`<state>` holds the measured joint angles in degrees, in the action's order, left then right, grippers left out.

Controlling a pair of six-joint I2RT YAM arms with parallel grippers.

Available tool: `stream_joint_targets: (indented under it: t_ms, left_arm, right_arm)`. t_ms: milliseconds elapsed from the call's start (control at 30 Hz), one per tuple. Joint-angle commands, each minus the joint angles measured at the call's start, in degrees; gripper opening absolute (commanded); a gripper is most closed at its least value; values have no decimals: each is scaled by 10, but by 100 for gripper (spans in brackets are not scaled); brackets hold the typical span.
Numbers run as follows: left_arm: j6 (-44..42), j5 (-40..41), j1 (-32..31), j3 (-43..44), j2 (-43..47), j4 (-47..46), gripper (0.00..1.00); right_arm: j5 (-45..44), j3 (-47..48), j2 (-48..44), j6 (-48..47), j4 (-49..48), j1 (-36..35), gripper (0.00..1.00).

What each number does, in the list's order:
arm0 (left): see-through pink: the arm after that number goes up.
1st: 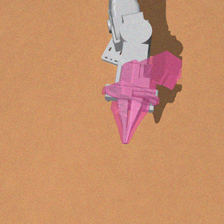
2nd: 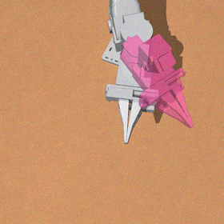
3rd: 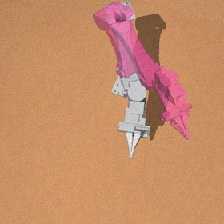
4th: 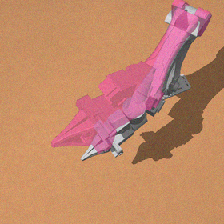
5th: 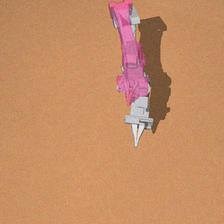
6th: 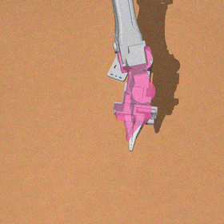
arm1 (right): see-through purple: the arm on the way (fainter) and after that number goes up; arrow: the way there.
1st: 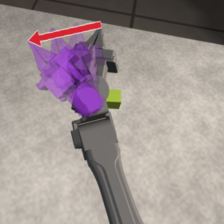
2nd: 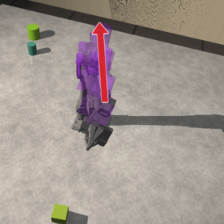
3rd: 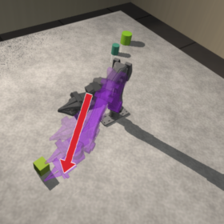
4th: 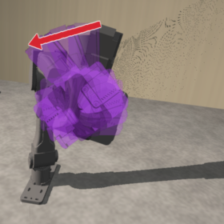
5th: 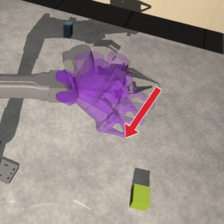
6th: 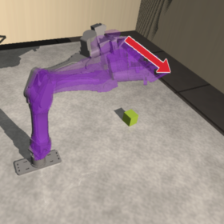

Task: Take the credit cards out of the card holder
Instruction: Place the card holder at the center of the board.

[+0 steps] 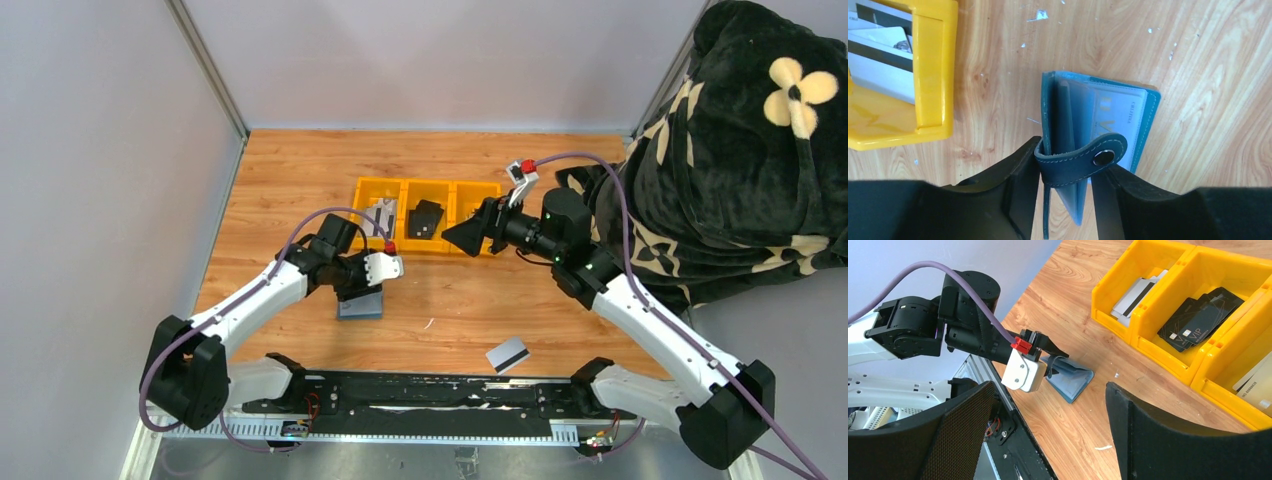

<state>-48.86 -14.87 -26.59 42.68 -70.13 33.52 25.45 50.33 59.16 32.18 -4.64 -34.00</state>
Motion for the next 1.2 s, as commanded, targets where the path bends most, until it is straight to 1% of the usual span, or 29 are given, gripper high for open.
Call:
stream_joint_targets:
  t_ms: [0,133,300,400,467,500,533,567,600,667,800,867,933,967,1000,1033,1067,1100,1133,1167]
  left_arm:
    - [-62,-41,7,-20,20,42,49]
    - [-73,-66,8,-37,24,81,50]
    - [-89,-88,7,-51,5,107,52]
    - [-84,-95,7,-53,1,109,58]
    - [-62,-96,9,-32,4,120,61]
    - [-52,-103,14,-14,7,131,67]
    - [-45,-121,32,18,9,155,84]
    - [-35,-145,45,36,13,164,97]
    - [-17,-169,79,60,17,173,99]
    - [22,-203,131,117,24,174,100]
    - [92,-247,246,184,16,157,100]
    - [128,-267,313,192,5,128,100]
    - [162,-262,360,182,-6,79,100]
    - [182,-258,382,165,-10,40,100]
    - [204,-255,407,143,-10,-20,100]
    - [230,-248,418,114,-9,-56,100]
    - [255,-238,433,70,-6,-129,100]
    - [274,-225,438,50,-3,-179,100]
    - [283,-214,439,6,1,-226,100]
    - [291,-208,439,-17,6,-275,100]
  right_arm:
    - [-11,14,-20,-3,24,7,86]
    - [-16,12,-30,-1,36,6,86]
    - [-21,12,-40,4,45,6,86]
    - [-23,11,-44,4,44,6,86]
    - [-32,13,-46,0,61,7,86]
    - [-39,14,-47,-5,68,6,86]
    - [-49,15,-47,-13,78,7,86]
    - [-69,18,-47,-23,85,7,86]
    - [-94,20,-48,-37,100,7,86]
    - [-163,23,-51,-68,128,7,86]
    - [-358,-15,-88,-125,129,7,86]
    - [-457,-53,-106,-141,120,8,86]
    - [-545,-85,-117,-157,109,12,86]
    - [-579,-104,-119,-177,93,15,86]
    - [-608,-125,-118,-204,71,16,86]
    - [-630,-147,-113,-225,44,18,86]
    - [-668,-165,-101,-247,12,21,86]
    - [-688,-180,-93,-267,2,25,87]
    - [-700,-186,-75,-261,2,40,87]
    - [-687,-189,-61,-251,8,51,87]
